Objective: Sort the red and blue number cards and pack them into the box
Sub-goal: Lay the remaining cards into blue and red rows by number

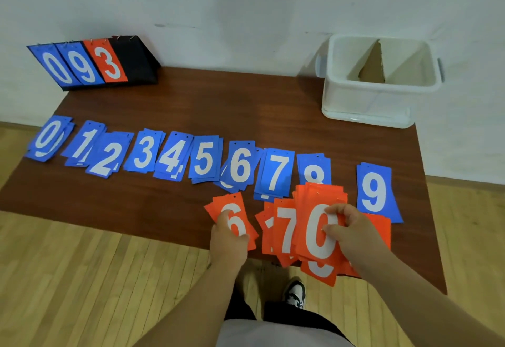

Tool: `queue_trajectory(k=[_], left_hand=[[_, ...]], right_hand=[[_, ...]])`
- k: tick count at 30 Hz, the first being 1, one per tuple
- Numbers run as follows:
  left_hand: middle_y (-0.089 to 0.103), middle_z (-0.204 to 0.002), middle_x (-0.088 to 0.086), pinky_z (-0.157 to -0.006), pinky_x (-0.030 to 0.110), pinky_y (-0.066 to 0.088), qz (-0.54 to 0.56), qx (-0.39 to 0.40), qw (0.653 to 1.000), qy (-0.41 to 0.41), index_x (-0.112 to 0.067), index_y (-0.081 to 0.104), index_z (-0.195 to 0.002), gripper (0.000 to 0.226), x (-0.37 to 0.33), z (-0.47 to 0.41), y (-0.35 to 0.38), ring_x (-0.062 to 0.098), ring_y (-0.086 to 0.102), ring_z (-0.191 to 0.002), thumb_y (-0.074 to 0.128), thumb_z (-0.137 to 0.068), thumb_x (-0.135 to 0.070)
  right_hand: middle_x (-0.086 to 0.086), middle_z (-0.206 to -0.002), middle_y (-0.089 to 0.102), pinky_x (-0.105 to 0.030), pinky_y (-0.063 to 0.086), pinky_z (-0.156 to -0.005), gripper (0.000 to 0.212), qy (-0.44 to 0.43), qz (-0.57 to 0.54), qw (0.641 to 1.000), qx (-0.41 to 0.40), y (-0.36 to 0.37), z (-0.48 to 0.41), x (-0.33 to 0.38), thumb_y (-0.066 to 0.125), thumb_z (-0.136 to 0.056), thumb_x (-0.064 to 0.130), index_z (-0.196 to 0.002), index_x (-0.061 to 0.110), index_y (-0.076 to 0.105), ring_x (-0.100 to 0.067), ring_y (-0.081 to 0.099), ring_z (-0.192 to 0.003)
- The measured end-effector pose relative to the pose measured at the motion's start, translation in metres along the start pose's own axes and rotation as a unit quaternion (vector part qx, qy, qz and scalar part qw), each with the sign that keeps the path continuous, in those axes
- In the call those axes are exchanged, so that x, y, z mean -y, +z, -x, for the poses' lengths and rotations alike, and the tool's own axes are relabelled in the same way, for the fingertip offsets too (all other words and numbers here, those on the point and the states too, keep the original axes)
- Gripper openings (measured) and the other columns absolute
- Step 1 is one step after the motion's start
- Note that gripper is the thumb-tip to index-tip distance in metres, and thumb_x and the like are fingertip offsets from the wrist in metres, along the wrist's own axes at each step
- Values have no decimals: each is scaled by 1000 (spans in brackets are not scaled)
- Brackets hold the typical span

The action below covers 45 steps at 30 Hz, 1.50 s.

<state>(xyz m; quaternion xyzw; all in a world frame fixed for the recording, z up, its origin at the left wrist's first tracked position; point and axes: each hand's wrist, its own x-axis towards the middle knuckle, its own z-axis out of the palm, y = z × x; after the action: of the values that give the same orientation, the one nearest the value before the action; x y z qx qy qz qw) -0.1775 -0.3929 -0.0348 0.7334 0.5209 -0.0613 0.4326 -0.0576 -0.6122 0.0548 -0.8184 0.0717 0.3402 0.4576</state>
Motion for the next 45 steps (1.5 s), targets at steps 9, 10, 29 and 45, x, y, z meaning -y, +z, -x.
queue_trajectory(k=[9, 10, 29, 45], left_hand=[[51, -144, 4, -97, 45, 57, 161, 18, 987, 7, -29, 50, -146, 68, -9, 7, -68, 27, 55, -126, 79, -88, -11], [51, -143, 2, -96, 44, 58, 169, 21, 985, 15, -31, 50, -145, 64, -15, 8, -78, 26, 55, -126, 77, -90, -14], [57, -139, -24, -106, 35, 51, 262, 256, 892, 265, -52, 44, -142, 37, -117, -10, -192, -2, 58, -126, 36, -111, -33], [63, -120, 1, -83, 31, 48, -17, 239, 951, 197, -47, 19, -156, 60, -106, -14, -58, 17, 64, -104, 45, -102, -51]], right_hand=[[1, -124, 57, -44, 62, -79, 24, -3, -66, 998, -12, 16, 3, 38, 68, -95, 17, -108, 36, 60, -26, 62, -103], [1, -125, 56, -42, 62, -77, 25, -1, -82, 997, -8, 21, 4, 46, 67, -95, 16, -108, 36, 61, -26, 62, -103], [-8, -93, 71, -44, 51, -79, 33, -85, -233, 968, 37, 129, 23, 157, 67, -89, 0, -104, 30, 73, -32, 63, -82], [7, -110, 67, -40, 62, -79, 30, -80, -51, 988, -121, 15, 18, 77, 69, -92, 11, -107, 36, 63, -15, 69, -91]])
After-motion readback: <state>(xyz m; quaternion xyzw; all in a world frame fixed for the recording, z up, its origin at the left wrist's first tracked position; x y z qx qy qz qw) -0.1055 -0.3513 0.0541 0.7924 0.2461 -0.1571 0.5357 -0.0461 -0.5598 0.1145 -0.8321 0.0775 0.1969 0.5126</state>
